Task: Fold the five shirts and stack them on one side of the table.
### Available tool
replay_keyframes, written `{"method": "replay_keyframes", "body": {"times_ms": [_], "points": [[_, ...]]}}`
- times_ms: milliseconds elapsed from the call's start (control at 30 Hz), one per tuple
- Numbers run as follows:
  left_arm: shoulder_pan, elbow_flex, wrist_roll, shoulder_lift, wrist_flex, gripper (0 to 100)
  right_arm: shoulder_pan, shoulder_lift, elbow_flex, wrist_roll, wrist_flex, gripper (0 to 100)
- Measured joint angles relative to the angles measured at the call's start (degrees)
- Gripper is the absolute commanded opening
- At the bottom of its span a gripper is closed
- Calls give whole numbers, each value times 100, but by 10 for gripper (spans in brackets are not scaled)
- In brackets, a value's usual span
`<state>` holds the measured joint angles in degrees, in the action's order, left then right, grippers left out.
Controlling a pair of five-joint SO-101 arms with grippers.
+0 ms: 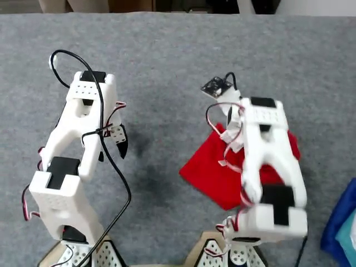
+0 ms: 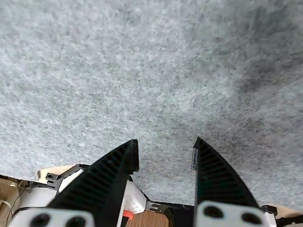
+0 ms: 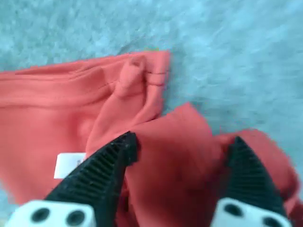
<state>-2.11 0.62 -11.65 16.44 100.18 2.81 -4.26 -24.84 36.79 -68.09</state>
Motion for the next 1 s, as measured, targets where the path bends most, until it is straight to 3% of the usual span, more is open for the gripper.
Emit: {"method": "replay_keyframes", "body": {"times_ms": [167, 500, 867, 1000], "points": [[-9, 0, 0, 0, 0, 199, 0, -448, 1046, -185, -1037, 4], [-9, 0, 0, 0, 0, 199, 158, -492, 4290, -615, -3218, 8], [-26, 0, 0, 0, 0, 199, -9, 1064, 6892, -1213, -3323, 8], [-475, 18, -9, 0, 0, 199, -18, 1960, 7165, -1222, -3341, 8]]}}
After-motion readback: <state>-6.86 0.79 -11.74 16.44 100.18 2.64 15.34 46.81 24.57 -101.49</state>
